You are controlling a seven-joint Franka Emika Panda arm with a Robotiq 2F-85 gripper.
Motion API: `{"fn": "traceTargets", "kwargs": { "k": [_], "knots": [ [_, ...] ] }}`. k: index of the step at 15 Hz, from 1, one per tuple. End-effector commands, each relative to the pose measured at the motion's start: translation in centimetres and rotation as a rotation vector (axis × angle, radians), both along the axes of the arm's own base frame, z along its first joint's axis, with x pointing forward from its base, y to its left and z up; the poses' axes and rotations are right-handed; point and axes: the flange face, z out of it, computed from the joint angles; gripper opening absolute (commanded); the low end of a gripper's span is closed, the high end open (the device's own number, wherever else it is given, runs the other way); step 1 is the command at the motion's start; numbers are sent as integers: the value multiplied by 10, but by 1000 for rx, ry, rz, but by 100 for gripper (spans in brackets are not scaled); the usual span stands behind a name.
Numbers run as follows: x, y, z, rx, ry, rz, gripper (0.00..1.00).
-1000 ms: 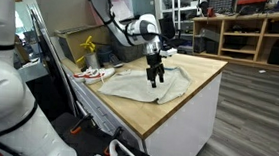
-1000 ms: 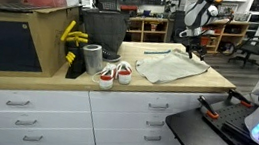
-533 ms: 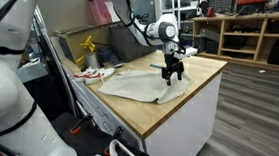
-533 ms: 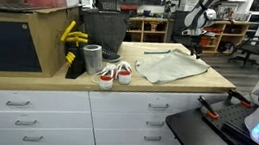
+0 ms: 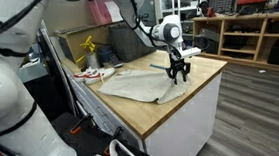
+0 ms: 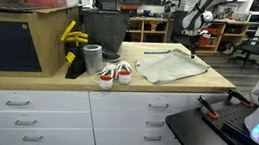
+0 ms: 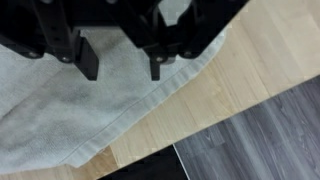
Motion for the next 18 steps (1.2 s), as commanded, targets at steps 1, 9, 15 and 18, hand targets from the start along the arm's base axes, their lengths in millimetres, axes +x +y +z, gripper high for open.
{"fn": "traceTargets", "kwargs": {
  "k": [1,9,15,18],
  "knots": [
    [2,-3,0,-47,14,-59,27],
    [-13,-1,-16,-51,81,-62,0],
    [-19,-9,-22,-127,47,-95,0],
    [-17,-17,-16,-211,8,-89,0]
  ]
}}
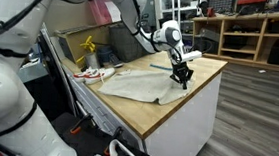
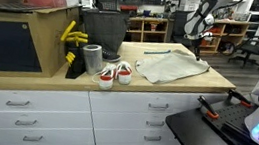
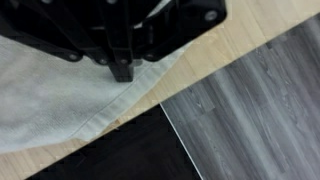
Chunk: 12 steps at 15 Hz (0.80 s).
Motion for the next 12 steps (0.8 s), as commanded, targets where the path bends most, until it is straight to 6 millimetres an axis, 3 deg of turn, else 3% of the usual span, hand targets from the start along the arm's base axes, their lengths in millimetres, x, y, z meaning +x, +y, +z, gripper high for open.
{"fn": "traceTargets", "kwargs": {
  "k": [1,5,8,12],
  "knots": [
    [-1,-7,6,-112,-58,8,0],
    [5,0,16,-173,-136,20,0],
    [1,26,23,-103,-140,6,0],
    [-11,44,12,-53,-67,33,0]
  ]
}}
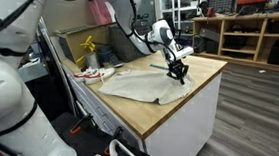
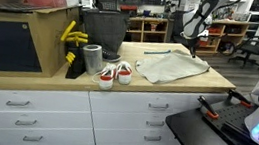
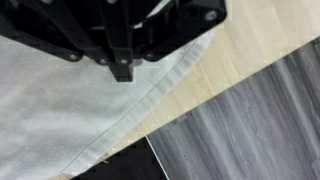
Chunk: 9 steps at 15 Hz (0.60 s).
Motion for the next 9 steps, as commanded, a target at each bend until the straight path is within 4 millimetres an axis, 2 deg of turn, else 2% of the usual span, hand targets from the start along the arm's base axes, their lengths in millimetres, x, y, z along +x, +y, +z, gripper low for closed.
{"fn": "traceTargets", "kwargs": {
  "k": [1,5,9],
  "knots": [
    [-22,8,0,43,77,-4,0],
    [-42,-9,-13,52,163,-43,0],
    [-51,-28,-15,30,170,-73,0]
  ]
}}
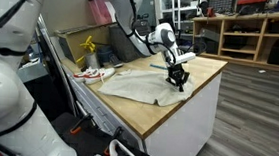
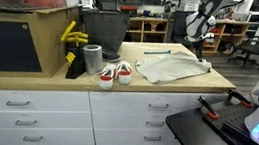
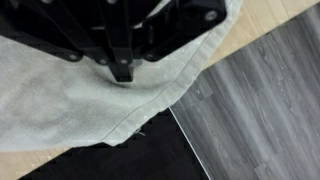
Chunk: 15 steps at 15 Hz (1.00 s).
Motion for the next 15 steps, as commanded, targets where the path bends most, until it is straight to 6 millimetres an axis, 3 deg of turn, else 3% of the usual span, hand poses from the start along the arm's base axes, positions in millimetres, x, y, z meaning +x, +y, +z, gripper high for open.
{"fn": "traceTargets", "kwargs": {
  "k": [1,8,15],
  "knots": [
    [-15,-13,-1,-9,19,-17,0],
    [-7,-3,7,-43,-62,47,0],
    [-2,29,11,84,-56,93,0]
  ]
}}
